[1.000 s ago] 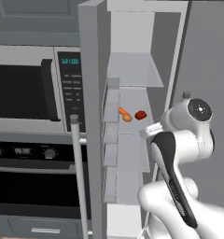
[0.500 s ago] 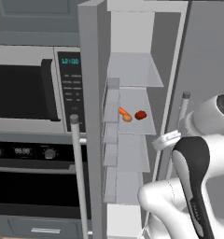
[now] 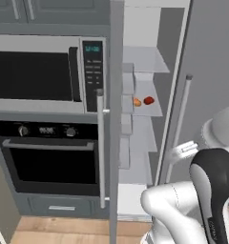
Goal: Take the carrot and tangerine from the highest rack and move them to the second highest rack where the bell pepper and lemon wedge are located, to maximize freezer space. Close the freezer door after rearranging.
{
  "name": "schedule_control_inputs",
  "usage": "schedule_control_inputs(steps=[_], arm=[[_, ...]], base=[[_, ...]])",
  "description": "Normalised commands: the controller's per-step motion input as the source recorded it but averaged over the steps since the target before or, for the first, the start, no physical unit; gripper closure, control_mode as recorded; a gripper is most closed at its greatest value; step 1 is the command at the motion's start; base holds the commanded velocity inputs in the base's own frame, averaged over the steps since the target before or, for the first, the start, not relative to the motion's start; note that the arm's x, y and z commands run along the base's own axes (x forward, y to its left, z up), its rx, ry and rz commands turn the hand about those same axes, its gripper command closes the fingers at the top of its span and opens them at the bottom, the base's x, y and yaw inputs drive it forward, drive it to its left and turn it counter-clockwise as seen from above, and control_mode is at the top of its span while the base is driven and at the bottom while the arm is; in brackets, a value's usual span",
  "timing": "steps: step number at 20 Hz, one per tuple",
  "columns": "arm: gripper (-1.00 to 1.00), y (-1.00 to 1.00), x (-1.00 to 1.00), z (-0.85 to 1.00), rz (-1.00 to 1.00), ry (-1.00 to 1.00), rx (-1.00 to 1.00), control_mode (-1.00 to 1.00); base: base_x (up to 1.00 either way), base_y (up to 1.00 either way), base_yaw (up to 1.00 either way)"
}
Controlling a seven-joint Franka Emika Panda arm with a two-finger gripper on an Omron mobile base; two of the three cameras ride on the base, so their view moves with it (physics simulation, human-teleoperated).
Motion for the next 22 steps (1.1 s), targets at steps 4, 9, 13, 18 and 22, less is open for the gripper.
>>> schedule_control_inputs(steps=[4,9,13,18,22], arm=[[-1.00,0.00,0.00,0.00,0.00,0.00,0.00,1.00],[-1.00,0.00,0.00,0.00,0.00,0.00,0.00,1.00],[-1.00,0.00,0.00,0.00,0.00,0.00,0.00,1.00],[-1.00,0.00,0.00,0.00,0.00,0.00,0.00,1.00],[-1.00,0.00,0.00,0.00,0.00,0.00,0.00,1.00]], base=[[-0.37,1.00,-0.02],[0.12,1.00,-0.39],[0.24,1.00,-0.74],[0.22,0.93,-0.80],[0.34,0.78,-0.80]])
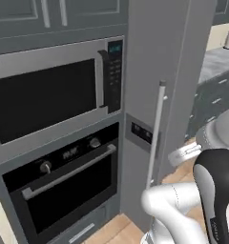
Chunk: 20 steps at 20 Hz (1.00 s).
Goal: Take the carrot and tangerine from the highest rack and move them to the second highest rack where the bell pepper and lemon wedge are located, to maximize freezer space. Close the freezer door after rearranging.
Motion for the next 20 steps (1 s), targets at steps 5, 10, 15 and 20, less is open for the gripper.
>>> schedule_control_inputs(steps=[5,10,15,20], arm=[[-1.00,0.00,0.00,0.00,0.00,0.00,0.00,1.00],[-1.00,0.00,0.00,0.00,0.00,0.00,0.00,1.00],[-1.00,0.00,0.00,0.00,0.00,0.00,0.00,1.00],[-1.00,0.00,0.00,0.00,0.00,0.00,0.00,1.00]], base=[[0.45,0.82,-0.61],[0.49,0.51,-0.41],[0.54,0.28,-0.27],[0.52,0.05,-0.19]])
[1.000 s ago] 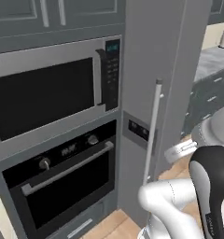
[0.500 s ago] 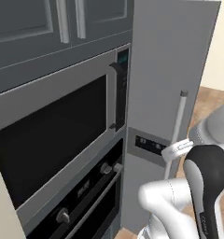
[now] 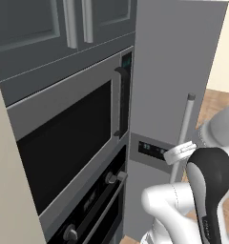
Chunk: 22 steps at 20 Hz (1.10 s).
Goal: Take the carrot and tangerine from the highest rack and move them to the second highest rack where the bell pepper and lemon wedge are located, to maximize freezer space. Close the freezer door after rearranging.
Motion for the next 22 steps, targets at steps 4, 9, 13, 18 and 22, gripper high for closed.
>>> schedule_control_inputs(steps=[4,9,13,18,22], arm=[[-1.00,0.00,0.10,0.01,-0.05,0.00,0.05,-1.00],[-1.00,-0.01,0.49,0.37,-0.47,0.00,0.25,-1.00],[-1.00,0.00,0.55,0.26,-0.65,0.00,0.25,-1.00],[-1.00,0.00,0.39,0.05,-0.69,-0.14,0.36,-1.00],[-1.00,0.00,0.37,0.00,-0.64,-0.28,0.43,-1.00]], base=[[0.37,0.03,-0.09],[0.00,0.00,0.00],[0.00,0.00,0.00],[0.00,0.00,0.00],[0.00,0.00,0.00]])
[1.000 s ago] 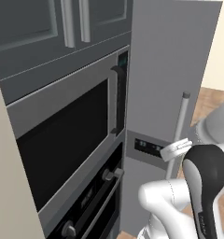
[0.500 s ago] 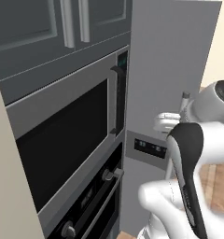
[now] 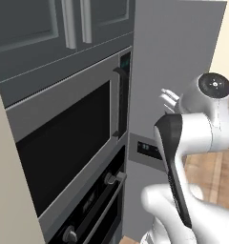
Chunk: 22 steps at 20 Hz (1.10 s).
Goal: Take the carrot and tangerine from the highest rack and move them to the second highest rack where the bell pepper and lemon wedge are located, to maximize freezer space. Close the freezer door after rearranging.
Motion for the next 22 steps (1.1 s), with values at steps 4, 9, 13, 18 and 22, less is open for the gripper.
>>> schedule_control_inputs(steps=[4,9,13,18,22], arm=[[-1.00,0.00,0.40,0.00,-0.58,-0.22,0.36,-1.00],[-1.00,-0.01,0.59,-0.01,-0.53,-0.16,0.38,-1.00],[-1.00,-0.24,0.60,-0.10,-0.39,-0.05,0.35,-1.00],[-1.00,-0.36,0.56,-0.09,-0.25,0.00,0.36,-1.00],[-1.00,-0.37,0.62,-0.14,-0.09,-0.02,0.37,-1.00]], base=[[0.00,0.00,0.00],[0.00,0.00,0.00],[0.00,0.00,0.00],[0.00,0.00,0.00],[0.00,0.00,0.00]])
